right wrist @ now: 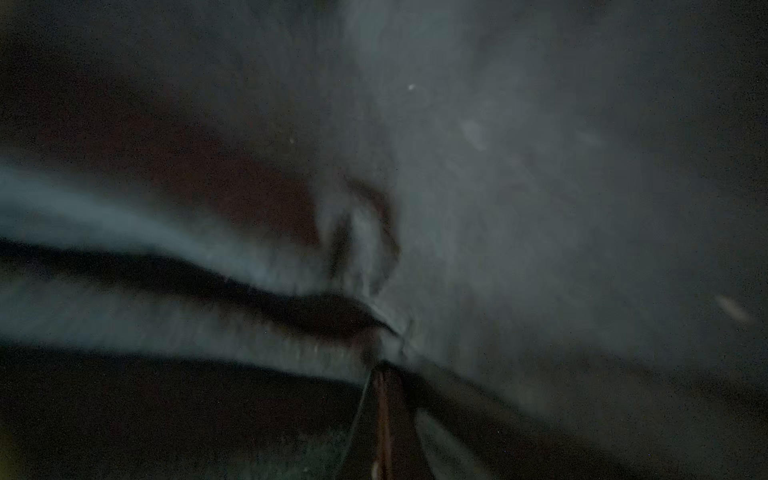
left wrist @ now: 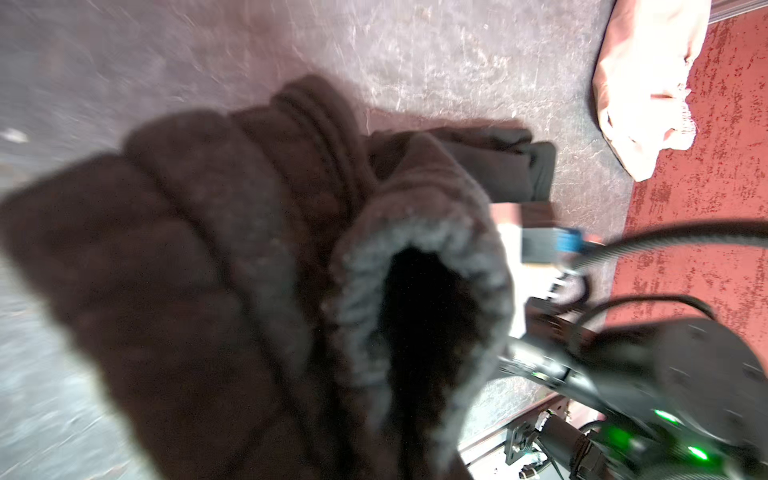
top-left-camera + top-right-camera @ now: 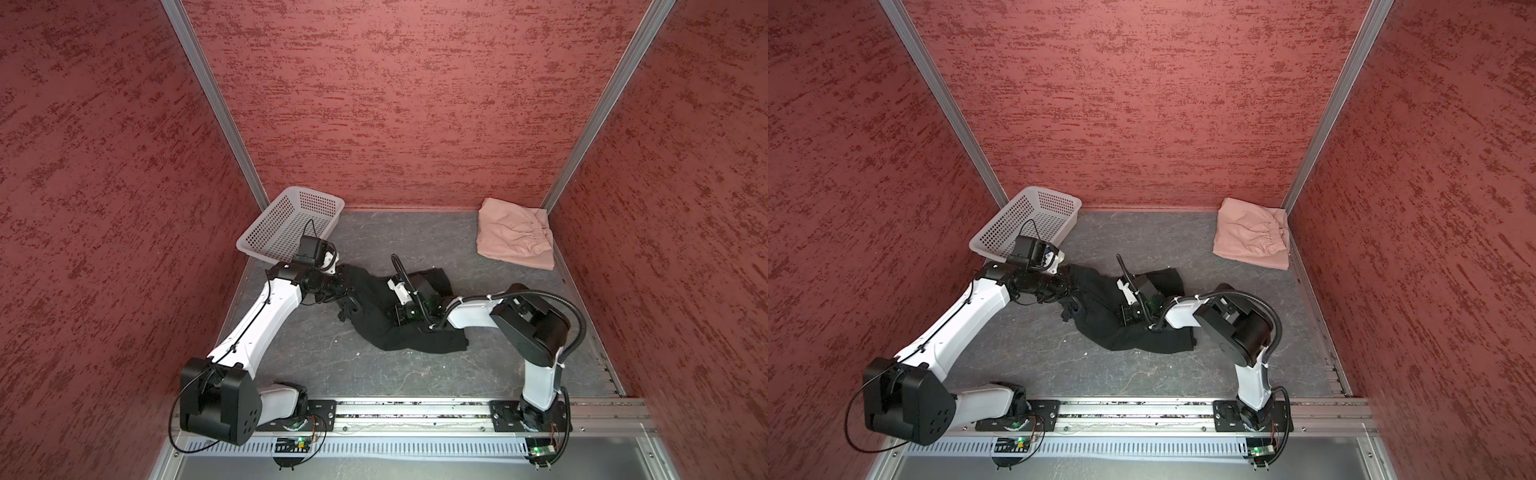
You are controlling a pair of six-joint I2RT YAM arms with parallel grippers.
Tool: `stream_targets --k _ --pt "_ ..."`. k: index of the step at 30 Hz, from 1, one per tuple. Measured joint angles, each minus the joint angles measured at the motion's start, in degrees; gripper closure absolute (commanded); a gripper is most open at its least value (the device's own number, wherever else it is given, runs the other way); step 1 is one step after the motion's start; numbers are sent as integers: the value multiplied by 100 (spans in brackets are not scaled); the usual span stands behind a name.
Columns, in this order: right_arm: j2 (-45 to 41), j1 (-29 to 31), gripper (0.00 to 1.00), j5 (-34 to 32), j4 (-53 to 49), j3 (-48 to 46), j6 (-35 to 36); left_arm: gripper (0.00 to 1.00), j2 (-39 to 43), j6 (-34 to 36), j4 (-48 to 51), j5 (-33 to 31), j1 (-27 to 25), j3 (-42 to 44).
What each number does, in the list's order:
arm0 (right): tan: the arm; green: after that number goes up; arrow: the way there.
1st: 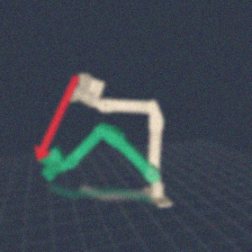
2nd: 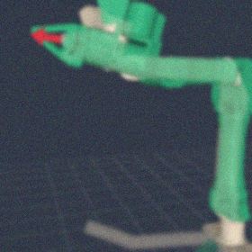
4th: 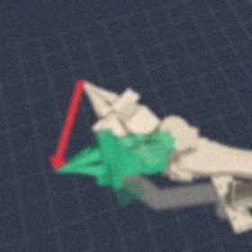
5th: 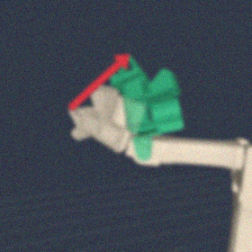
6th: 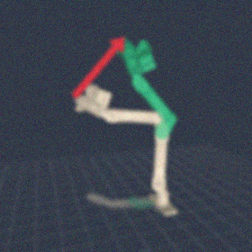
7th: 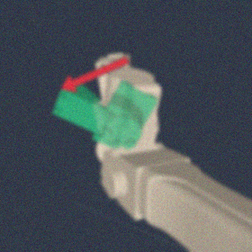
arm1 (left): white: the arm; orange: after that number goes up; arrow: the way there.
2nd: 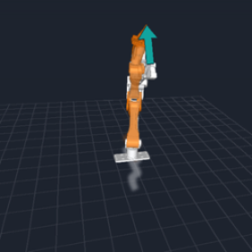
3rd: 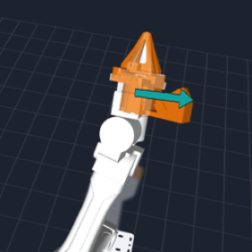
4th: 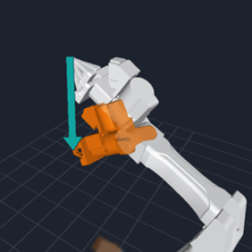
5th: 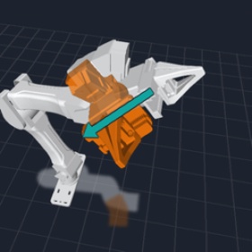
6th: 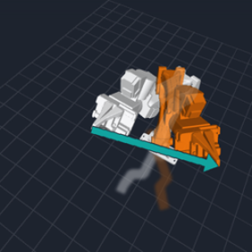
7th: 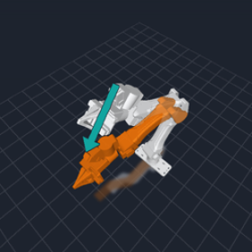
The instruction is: Fold and stack the shorts
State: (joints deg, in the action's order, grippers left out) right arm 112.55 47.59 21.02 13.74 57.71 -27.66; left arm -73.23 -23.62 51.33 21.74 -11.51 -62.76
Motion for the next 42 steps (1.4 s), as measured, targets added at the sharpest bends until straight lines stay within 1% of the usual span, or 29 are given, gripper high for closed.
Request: stream_targets --k 1,3,5,6,8,10,12,14,16,19,21,24,27,29,34,38,39,41,42 --pt "105 70 88 76 20 195 -42 88 15 31 111 -70 4 -127" --pt "243 179 82 195 111 463 -140 88 44 81 278 -157 22 -352" --pt "258 251 68 256 181 564 -221 87 52 107 402 -216 20 -520" --pt "258 273 64 282 212 588 -247 87 52 118 450 -240 9 -590" --pt "232 269 59 264 221 605 -249 87 48 131 553 -308 -48 -697" --pt "44 192 56 94 173 490 -243 87 20 144 684 -420 -181 -826" --pt "-369 24 55 -83 98 205 -240 87 -31 142 772 -527 -341 -949" --pt "-925 -271 60 -227 2 -105 -282 87 -131 142 848 -621 -522 -1075" --pt "-1471 -636 69 -398 -83 -361 -330 87 -284 142 929 -717 -695 -1217" --pt "-1980 -1005 81 -815 -382 -595 -264 87 -516 155 1043 -841 -855 -1399" --pt "-2083 -1043 85 -1019 -634 -730 -177 87 -667 162 1128 -933 -942 -1534" --pt "-2072 -981 87 -1220 -896 -1143 -122 87 -890 160 1294 -1113 -1113 -1832" --pt "-2072 -973 89 -1353 -1093 -1681 -146 87 -1191 155 1434 -1252 -1440 -2253" --pt "-2072 -1029 90 -1388 -1115 -1934 -201 86 -1386 140 1478 -1355 -1700 -2470" --pt "-2146 -1132 92 -1421 -929 -2072 -328 86 -1843 72 1515 -1482 -2253 -2726" --pt "-1945 -1145 92 -1276 -472 -2098 -476 86 -2170 -59 1506 -1493 -2575 -2774" --pt "-1867 -1145 91 -1215 -304 -2098 -527 86 -2251 -105 1497 -1499 -2658 -2806" --pt "-1738 -1167 75 -1067 7 -2105 -699 86 -2404 -166 1425 -1526 -2824 -2870" --pt "-1716 -1191 72 -966 155 -2116 -758 85 -2470 -210 1368 -1537 -2905 -2885"
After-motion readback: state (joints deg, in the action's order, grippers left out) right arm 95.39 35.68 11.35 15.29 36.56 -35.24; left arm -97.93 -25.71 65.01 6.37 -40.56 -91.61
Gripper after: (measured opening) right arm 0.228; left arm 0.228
